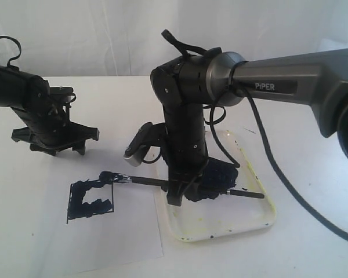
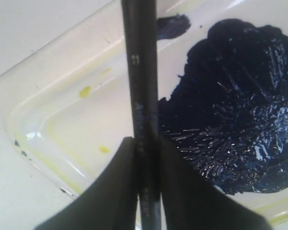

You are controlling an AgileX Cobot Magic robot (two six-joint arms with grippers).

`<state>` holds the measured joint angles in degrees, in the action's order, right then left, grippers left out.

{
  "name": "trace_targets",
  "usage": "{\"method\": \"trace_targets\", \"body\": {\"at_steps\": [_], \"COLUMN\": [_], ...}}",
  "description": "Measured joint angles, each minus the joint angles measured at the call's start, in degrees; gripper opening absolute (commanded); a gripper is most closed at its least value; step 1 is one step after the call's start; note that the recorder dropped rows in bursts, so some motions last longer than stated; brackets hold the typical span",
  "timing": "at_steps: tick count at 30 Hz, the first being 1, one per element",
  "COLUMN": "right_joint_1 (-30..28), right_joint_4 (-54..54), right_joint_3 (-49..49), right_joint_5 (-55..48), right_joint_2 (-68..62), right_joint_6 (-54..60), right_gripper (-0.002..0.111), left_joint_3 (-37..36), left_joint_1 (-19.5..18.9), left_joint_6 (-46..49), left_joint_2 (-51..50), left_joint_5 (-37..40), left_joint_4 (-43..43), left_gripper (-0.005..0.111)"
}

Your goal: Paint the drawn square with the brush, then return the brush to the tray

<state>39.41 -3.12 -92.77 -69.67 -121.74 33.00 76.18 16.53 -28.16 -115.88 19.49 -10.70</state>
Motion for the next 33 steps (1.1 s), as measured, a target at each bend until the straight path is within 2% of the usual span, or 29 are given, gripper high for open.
{"method": "trace_targets", "body": {"at_steps": [11,33], "right_joint_1": [0.0,0.0], "right_joint_4": [1.3,-0.1], "right_joint_3": [3.3,3.3], "right_joint_5": [-0.2,0.3], "right_joint_2": [0.0,0.0], "right_joint_6": [2.0,-0.4], "right_gripper": [0.000,0.000], "left_joint_3": [0.0,0.0], "left_joint_1": [0.0,0.0], "left_joint_6": [0.0,0.0], "left_joint_2": [0.0,0.0], "left_joint_5": [0.0,0.0], "left_joint_4": [0.0,0.0], "left_gripper": [0.068,0.068]}}
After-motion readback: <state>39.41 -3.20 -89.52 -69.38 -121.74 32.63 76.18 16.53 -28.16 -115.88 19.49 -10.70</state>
